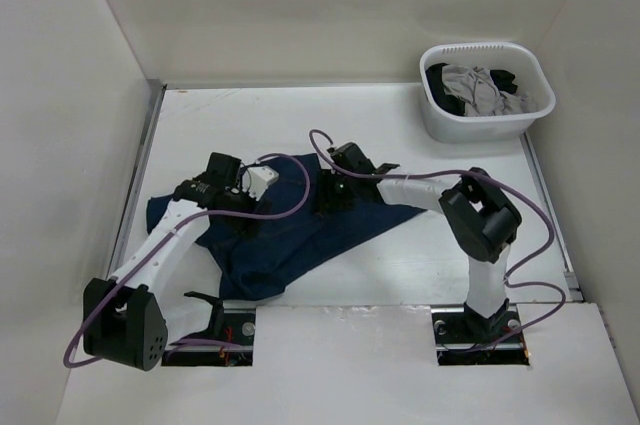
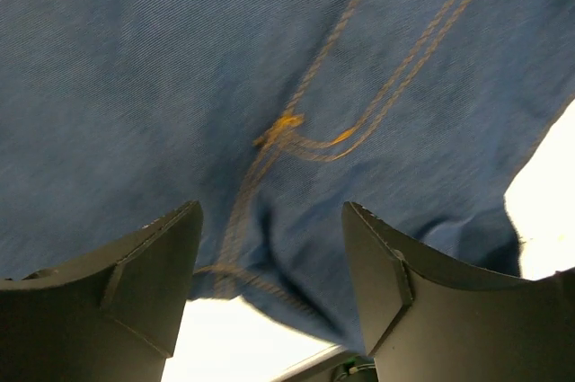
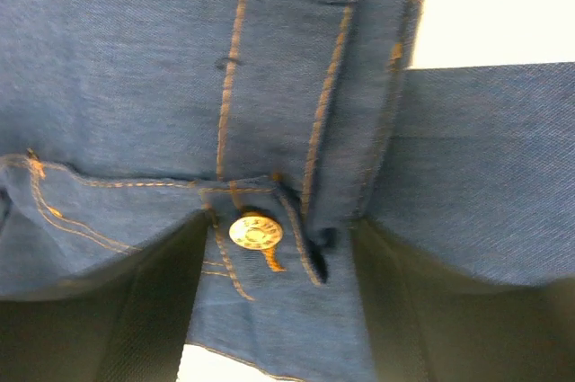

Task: Fold and stack the trousers
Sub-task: Flatten the trousers out

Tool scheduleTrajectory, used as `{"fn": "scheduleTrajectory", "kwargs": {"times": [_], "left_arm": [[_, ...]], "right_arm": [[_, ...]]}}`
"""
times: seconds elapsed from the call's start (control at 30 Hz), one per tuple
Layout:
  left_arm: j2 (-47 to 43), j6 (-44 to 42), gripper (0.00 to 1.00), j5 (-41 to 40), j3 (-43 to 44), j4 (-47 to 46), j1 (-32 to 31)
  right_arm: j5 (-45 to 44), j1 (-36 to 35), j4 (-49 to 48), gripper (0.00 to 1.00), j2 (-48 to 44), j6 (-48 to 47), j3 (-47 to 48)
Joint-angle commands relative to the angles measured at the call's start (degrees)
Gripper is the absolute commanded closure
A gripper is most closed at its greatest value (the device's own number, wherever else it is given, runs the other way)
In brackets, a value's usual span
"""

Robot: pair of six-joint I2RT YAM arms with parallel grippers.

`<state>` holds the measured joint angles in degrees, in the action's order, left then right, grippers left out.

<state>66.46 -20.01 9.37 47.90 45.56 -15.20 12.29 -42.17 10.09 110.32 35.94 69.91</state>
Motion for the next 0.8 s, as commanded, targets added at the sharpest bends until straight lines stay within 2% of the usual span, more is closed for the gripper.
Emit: {"fn": "scheduleTrajectory", "kwargs": {"times": [0.0, 0.03, 0.1, 0.13, 0.3, 0.47, 0.57, 0.67, 0.77], "left_arm": [[-0.98, 2.17, 0.37, 2.76, -0.35, -2.76, -0.31], [-0.89, 2.17, 0.37, 2.59, -0.18, -2.76, -0.31], [-0.98, 1.73, 0.37, 2.59, -0.17, -2.5, 0.22], [-1.33, 1.47, 0.37, 2.41, -0.26, -2.49, 0.3], [-2.47, -0.38, 0.38, 1.01, -0.09, -3.9, 2.06], [0.33, -2.4, 0.37, 0.3, 2.98, -8.2, 3.56], [5.16, -2.66, 0.37, -0.22, 6.14, -11.28, 2.86], [10.52, -2.67, 0.37, -0.75, 9.13, -14.0, 1.63], [14.74, -2.75, 0.37, -2.77, 11.07, -16.11, 0.31]], "right_arm": [[4.75, -1.02, -6.13, 0.52, 1.04, 2.81, 1.37], [5.19, -1.02, -6.39, 0.62, 0.43, 3.43, 1.02], [5.46, -1.02, -6.83, 0.92, -3.25, 4.39, -0.29], [5.55, -1.02, -6.84, 1.0, -6.14, 4.75, -1.0], [9.06, -5.14, -1.15, 1.0, -25.64, 6.68, -1.19], [6.0, -14.01, 20.54, 1.0, -39.29, 12.47, 5.84], [1.96, -18.24, 28.39, 1.0, -42.2, 16.87, 9.36], [1.06, -19.13, 26.66, 0.98, -41.42, 18.11, 8.67], [2.47, -13.09, 21.66, 0.97, -36.95, 13.3, 4.2]]}}
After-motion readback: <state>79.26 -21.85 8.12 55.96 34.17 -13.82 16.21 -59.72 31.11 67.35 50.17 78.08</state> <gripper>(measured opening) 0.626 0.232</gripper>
